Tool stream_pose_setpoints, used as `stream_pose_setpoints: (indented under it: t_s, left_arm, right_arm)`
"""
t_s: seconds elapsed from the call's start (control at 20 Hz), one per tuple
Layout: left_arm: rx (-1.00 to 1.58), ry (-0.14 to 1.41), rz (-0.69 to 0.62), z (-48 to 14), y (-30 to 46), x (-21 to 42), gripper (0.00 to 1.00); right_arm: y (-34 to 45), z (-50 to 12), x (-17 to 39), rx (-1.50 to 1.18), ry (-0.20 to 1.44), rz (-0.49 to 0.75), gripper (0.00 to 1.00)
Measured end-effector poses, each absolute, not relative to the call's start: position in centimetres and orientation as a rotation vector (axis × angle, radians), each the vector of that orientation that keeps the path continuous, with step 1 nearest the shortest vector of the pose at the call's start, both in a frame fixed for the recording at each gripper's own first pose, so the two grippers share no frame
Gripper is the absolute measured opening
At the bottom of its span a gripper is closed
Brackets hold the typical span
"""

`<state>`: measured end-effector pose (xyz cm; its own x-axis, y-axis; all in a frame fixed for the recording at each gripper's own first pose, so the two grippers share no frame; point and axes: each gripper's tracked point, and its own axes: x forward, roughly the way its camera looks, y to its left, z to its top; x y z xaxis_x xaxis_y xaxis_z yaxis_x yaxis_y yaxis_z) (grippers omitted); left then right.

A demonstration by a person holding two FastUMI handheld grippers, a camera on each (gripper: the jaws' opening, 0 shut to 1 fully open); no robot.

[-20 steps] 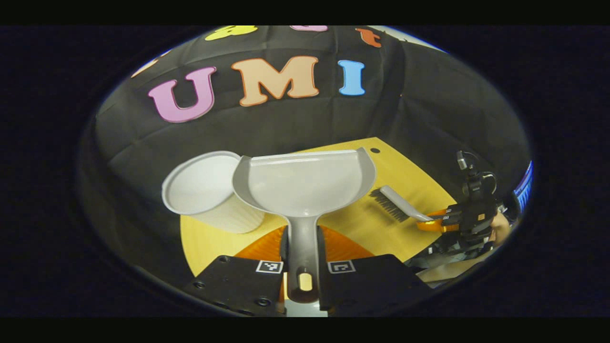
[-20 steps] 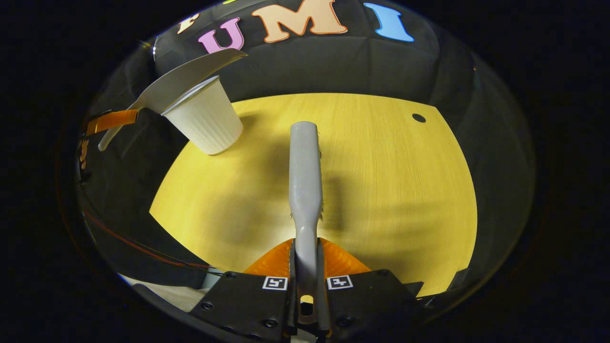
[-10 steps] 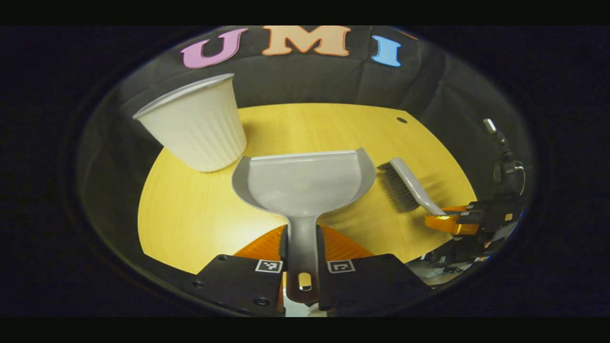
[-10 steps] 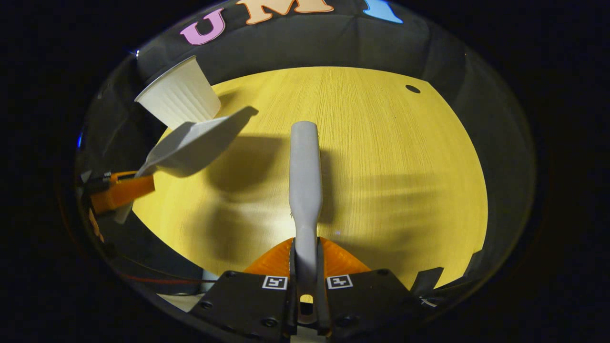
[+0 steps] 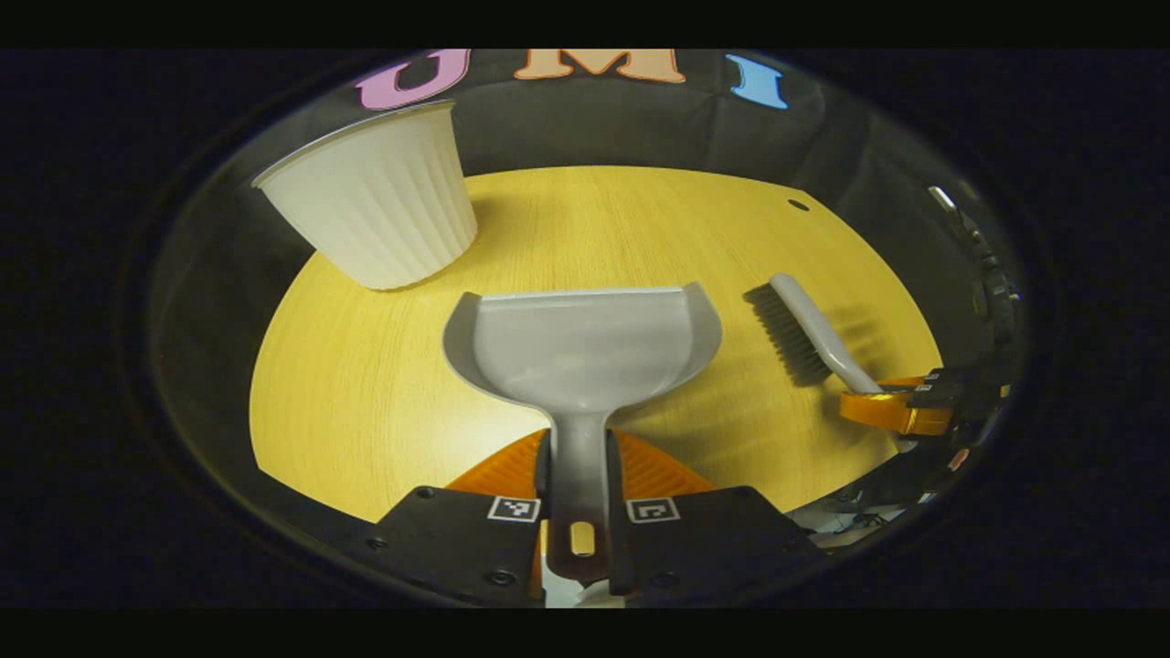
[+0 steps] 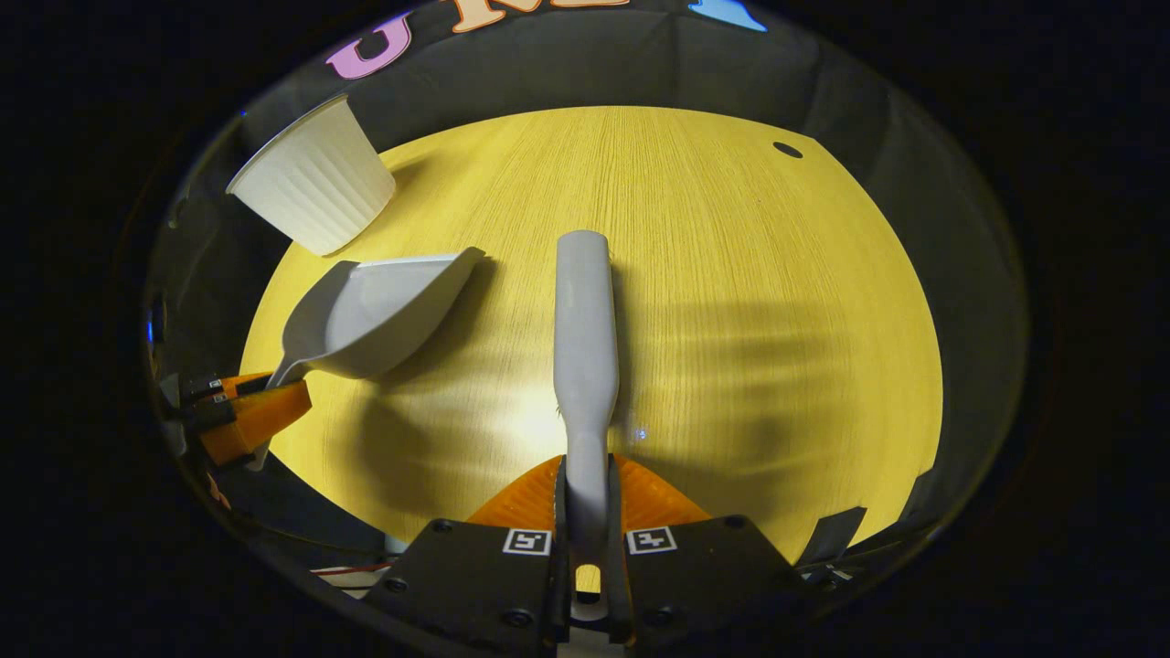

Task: Pick up the small broom and dustpan from the desktop, sweep the trash into the dustpan with the broom, and then empty the trash into the garbage bin.

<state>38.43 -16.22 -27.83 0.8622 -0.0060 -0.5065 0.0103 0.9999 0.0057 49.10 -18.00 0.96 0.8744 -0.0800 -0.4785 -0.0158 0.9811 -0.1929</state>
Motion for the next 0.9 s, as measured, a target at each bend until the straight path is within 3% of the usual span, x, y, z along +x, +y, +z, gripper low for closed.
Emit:
stream_pose_setpoints:
  t_s: [0.05, 0.2, 0.3, 0.45, 0.55, 0.6, 0.7, 0.75, 0.85, 0.9]
  left_arm:
    - [0.018, 0.535, -0.003, -28.3, -16.2, 38.4, 0.22]
    - [0.003, 0.551, -0.002, -29.0, -16.3, 38.3, 0.19]
    - [-0.020, 0.574, -0.004, -29.9, -16.6, 38.2, 0.24]
    - [-0.031, 0.578, 0.008, -30.9, -16.6, 38.1, 0.28]
    - [-0.037, 0.567, 0.014, -31.1, -16.5, 38.3, 0.31]
    - [-0.041, 0.566, 0.018, -30.9, -16.4, 38.1, 0.31]
    - [-0.039, 0.557, 0.038, -30.7, -16.0, 38.1, 0.56]
    - [-0.038, 0.553, 0.045, -30.5, -15.8, 38.0, 0.73]
    - [-0.036, 0.539, 0.054, -30.2, -15.6, 38.0, 0.87]
    - [-0.037, 0.533, 0.054, -30.2, -15.7, 38.0, 0.87]
  right_arm:
    - [-18.0, 0.8, 49.1, -0.195, 0.507, -0.035, 0.12]
    - [-18.1, 0.4, 49.3, -0.191, 0.509, -0.041, 0.15]
    - [-18.0, 0.1, 49.3, -0.177, 0.518, -0.033, 0.14]
    - [-18.2, 0.0, 49.3, -0.160, 0.520, -0.036, 0.21]
    - [-18.2, -0.3, 49.3, -0.143, 0.536, -0.033, 0.19]
    - [-18.2, -0.5, 49.5, -0.137, 0.543, -0.030, 0.24]
    - [-18.1, -0.8, 49.6, -0.126, 0.543, -0.023, 0.27]
    - [-17.8, -0.8, 49.7, -0.117, 0.538, -0.014, 0.37]
    - [-17.5, -0.7, 49.7, -0.107, 0.540, 0.001, 0.44]
    - [-17.6, -0.6, 49.6, -0.104, 0.533, -0.001, 0.48]
